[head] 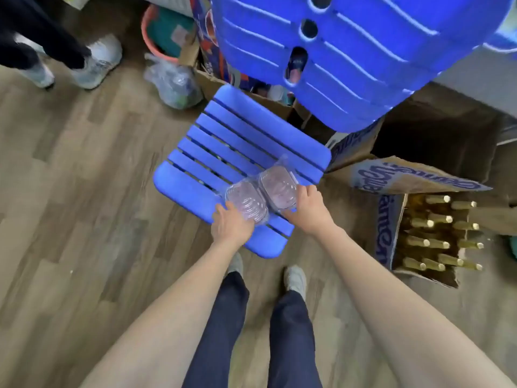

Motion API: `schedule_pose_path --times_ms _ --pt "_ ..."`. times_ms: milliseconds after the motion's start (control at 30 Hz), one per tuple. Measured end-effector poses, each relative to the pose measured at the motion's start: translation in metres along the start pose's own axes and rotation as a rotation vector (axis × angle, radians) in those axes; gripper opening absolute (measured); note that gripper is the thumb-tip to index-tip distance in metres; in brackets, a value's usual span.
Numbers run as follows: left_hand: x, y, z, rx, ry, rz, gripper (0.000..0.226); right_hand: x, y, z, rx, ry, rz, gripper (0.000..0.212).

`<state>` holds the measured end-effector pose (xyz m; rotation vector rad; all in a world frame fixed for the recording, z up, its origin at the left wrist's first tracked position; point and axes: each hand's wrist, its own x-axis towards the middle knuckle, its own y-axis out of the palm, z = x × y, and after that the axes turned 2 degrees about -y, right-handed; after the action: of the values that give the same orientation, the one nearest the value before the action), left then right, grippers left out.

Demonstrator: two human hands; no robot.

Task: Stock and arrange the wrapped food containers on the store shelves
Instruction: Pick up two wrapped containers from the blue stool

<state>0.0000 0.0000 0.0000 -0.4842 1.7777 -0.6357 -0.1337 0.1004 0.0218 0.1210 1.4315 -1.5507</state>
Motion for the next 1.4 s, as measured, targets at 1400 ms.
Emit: schedule_pose_path --times_ms 1400 --pt "-0.281 -0.091 0.267 -0.616 -0.567 -0.531 0.108 -0.159 0.019 0.315 -1.008 -1.205 0.327 0.098"
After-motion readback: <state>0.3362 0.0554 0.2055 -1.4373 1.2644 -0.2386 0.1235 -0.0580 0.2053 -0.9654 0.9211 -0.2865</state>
